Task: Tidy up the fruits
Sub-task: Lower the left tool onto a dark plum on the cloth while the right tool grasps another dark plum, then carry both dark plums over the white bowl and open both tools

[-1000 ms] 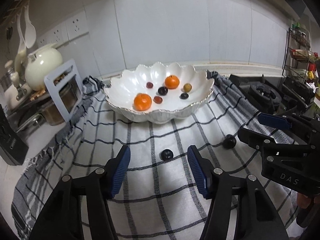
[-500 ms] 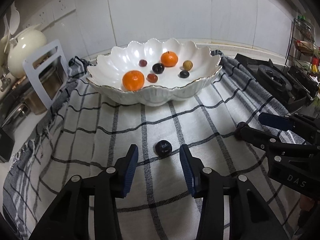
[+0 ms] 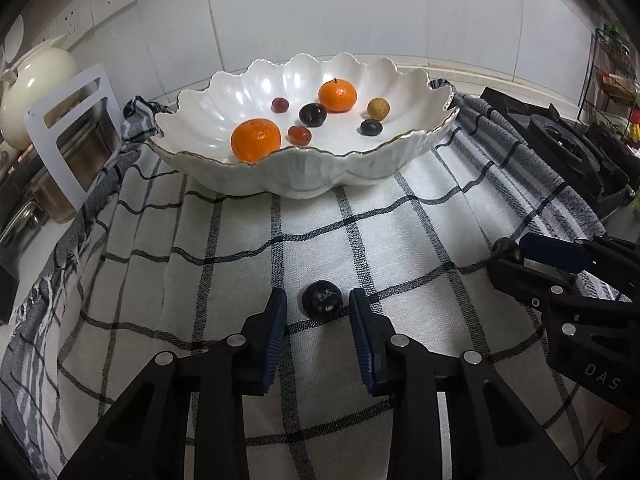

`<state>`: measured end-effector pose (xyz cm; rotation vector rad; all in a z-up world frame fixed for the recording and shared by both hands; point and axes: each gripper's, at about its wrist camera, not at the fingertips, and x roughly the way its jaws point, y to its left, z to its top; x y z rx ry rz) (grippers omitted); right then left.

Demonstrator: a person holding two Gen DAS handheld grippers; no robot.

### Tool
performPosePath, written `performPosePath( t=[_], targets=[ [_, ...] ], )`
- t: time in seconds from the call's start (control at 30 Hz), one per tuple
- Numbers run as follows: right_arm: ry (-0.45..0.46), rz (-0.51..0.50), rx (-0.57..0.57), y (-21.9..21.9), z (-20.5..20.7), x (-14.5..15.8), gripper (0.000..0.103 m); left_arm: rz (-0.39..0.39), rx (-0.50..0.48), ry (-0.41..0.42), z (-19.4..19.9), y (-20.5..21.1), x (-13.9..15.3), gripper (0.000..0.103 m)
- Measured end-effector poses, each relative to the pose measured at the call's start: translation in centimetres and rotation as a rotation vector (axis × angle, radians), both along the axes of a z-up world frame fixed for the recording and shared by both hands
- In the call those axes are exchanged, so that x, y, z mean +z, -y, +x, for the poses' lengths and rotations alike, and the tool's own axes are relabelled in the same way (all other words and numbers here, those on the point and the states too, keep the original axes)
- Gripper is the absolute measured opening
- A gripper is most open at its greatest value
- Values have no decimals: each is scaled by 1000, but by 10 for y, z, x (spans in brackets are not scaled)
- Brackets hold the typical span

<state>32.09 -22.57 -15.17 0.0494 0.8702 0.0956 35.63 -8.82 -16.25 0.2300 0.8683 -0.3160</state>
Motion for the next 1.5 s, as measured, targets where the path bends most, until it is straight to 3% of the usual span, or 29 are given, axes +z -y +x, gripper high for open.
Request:
performPosePath(
  t=[0.3,0.63,1.03,1.5],
  targets=[
    [-19,19,13,2,7,-7,31,-17,2,-20,6,1,-5,24],
    [-7,25,19,1,2,-3,31,-36,7,-15,1,0,1,23],
    [50,35,30,-2,-16,21,31,-73,37,50,-24,-7,32,23],
    [168,46,47,-7,-34,71,31,-118,58,164,-51,-14,83,23]
  ],
)
